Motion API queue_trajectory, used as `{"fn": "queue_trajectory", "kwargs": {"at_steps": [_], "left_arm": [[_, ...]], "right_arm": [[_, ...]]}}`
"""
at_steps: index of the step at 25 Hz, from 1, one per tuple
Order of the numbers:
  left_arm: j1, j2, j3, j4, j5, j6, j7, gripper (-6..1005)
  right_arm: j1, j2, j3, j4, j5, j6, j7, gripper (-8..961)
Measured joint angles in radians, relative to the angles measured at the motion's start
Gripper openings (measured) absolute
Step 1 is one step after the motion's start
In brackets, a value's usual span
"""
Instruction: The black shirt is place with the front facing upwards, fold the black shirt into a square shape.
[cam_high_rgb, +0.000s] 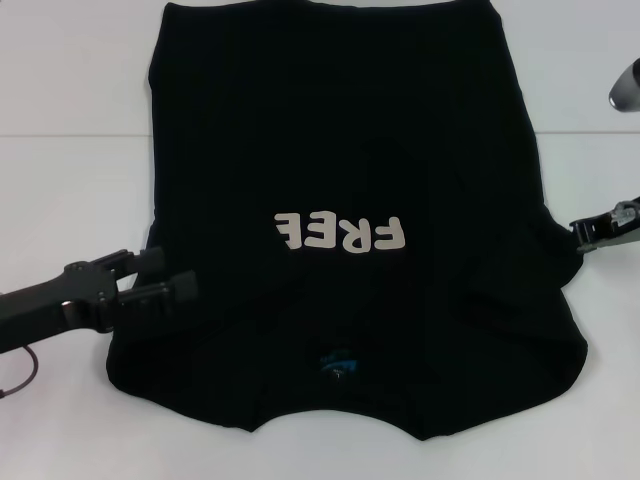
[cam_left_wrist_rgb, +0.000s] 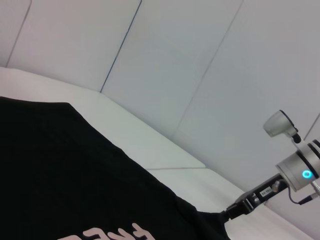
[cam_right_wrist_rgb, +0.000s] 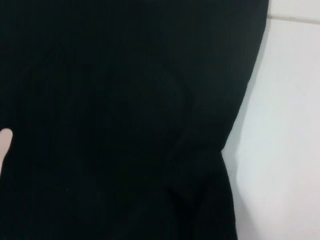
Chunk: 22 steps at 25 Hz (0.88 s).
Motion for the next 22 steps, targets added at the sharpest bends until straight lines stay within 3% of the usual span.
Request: {"fn": "queue_trajectory", "kwargs": {"at_steps": [9, 15, 22], "left_arm": [[-0.003, 0.001, -0.018, -0.001, -0.001, -0.001, 0.0, 906], [-0.009, 0.002, -0.018, -0.001, 0.0, -0.005, 0.0, 906], [-0.014, 0.002, -0.018, -0.001, -0.004, -0.009, 0.0, 906]], "right_arm": [[-0.005, -0.004, 0.041, -0.063, 0.064, -0.054, 0.013, 35], [-0.006, -0.009, 0.082, -0.057, 0.154, -0.019, 0.01, 35], [-0.005, 0.012, 0.084, -0.049, 0.242, 0.054, 0.005, 36]]}}
